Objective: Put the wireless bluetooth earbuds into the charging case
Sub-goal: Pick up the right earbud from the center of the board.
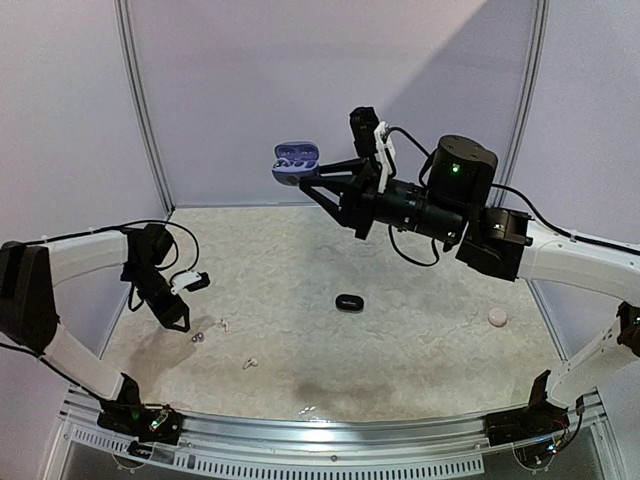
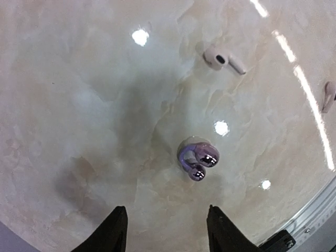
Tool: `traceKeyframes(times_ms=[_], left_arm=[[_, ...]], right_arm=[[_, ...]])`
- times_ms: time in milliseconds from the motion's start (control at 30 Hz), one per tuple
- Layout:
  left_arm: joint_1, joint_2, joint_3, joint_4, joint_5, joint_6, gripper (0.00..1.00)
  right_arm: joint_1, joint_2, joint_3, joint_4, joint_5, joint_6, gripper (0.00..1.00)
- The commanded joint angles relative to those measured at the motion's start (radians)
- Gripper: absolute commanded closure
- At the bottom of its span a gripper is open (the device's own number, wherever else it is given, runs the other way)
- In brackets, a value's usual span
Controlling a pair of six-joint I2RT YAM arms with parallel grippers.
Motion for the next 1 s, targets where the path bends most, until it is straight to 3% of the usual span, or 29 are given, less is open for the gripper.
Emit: traceKeyframes(times_ms=[0,300,967], left_arm=[[0.016,0.071,0.004,0.083,-0.041,0.005,0.49],[0.017,0.180,0.010,0.120,0.025,0.037,0.50],[0.012,0.158,-0.048,0.117,0.068,0.091,0.52]], right_arm=[[-0.006,-0.037,-0.018,0.010,-0.006,0.008,1.00],[-0.007,-0.062,-0.048,0.014,0.014,0.027,1.00],[-0.006,-0.059,-0.043,-0.008,0.029,0.033,1.00]])
